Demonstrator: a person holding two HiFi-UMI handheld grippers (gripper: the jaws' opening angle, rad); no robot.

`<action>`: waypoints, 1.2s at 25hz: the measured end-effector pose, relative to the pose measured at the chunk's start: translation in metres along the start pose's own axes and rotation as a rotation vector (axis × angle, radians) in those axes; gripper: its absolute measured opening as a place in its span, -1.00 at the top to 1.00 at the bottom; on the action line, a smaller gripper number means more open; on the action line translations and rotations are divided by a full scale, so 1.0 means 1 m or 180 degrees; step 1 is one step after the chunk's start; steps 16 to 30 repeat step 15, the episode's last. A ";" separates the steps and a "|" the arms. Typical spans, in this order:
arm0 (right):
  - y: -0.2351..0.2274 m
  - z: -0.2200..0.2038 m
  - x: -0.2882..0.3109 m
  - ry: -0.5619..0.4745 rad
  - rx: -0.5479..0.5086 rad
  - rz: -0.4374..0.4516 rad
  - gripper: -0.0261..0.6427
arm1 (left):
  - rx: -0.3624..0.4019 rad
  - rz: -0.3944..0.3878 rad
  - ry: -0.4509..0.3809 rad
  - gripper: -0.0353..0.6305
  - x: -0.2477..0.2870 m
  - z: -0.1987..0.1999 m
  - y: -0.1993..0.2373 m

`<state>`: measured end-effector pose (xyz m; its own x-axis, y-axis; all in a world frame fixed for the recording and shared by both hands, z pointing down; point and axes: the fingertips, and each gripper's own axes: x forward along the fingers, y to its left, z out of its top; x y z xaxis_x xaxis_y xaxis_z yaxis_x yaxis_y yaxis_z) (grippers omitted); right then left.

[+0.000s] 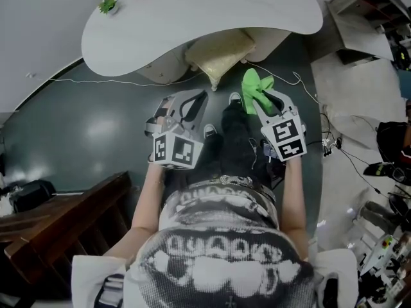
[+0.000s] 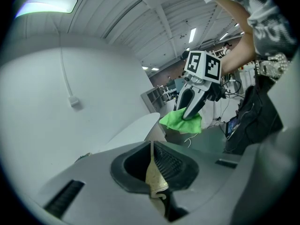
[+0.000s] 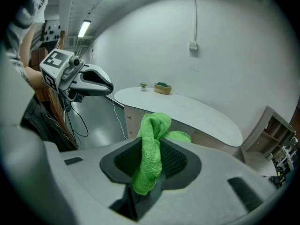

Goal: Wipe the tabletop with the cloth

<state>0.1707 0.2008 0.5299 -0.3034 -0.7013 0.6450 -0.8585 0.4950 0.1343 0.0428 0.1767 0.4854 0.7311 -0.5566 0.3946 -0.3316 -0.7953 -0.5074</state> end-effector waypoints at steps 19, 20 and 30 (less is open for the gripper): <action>-0.017 -0.016 -0.002 0.0013 0.0141 -0.0055 0.57 | -0.0042 0.0075 0.0009 0.84 0.002 -0.001 -0.002; -0.017 -0.016 -0.002 0.0013 0.0141 -0.0055 0.57 | -0.0042 0.0075 0.0009 0.84 0.002 -0.001 -0.002; -0.017 -0.016 -0.002 0.0013 0.0141 -0.0055 0.57 | -0.0042 0.0075 0.0009 0.84 0.002 -0.001 -0.002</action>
